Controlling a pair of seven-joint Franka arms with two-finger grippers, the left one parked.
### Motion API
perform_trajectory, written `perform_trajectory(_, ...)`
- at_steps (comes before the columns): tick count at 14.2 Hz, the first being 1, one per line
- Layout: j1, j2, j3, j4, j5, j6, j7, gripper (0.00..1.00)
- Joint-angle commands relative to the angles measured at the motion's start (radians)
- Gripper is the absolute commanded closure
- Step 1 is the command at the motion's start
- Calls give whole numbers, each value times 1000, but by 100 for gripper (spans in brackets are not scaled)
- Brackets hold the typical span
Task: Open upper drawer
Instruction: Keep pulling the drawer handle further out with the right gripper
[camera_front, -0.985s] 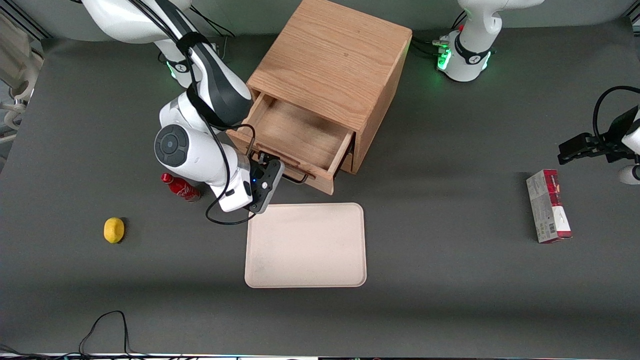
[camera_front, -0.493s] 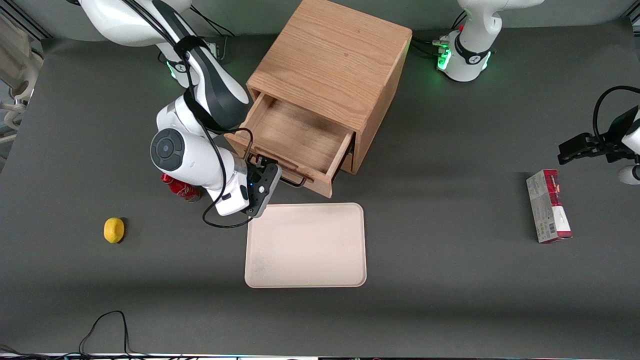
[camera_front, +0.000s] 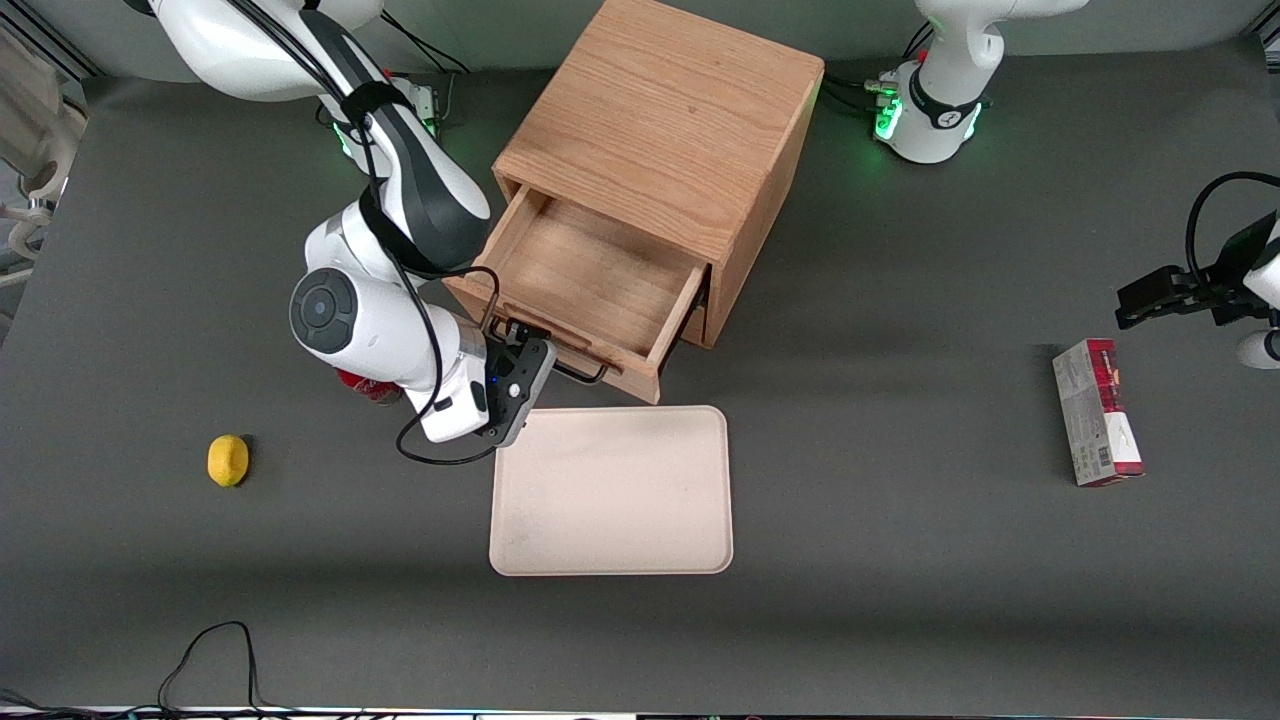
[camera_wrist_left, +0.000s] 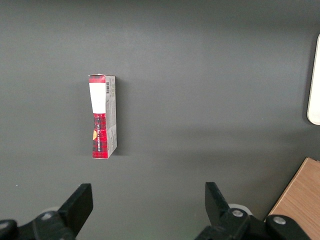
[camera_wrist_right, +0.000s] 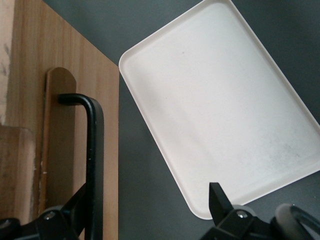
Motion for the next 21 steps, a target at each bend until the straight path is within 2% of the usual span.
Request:
perform_trajectory(1, -11, 30, 2, 43, 8, -6, -28, 0)
perform_trajectory(21, -74, 117, 2, 149, 6, -6, -24, 0)
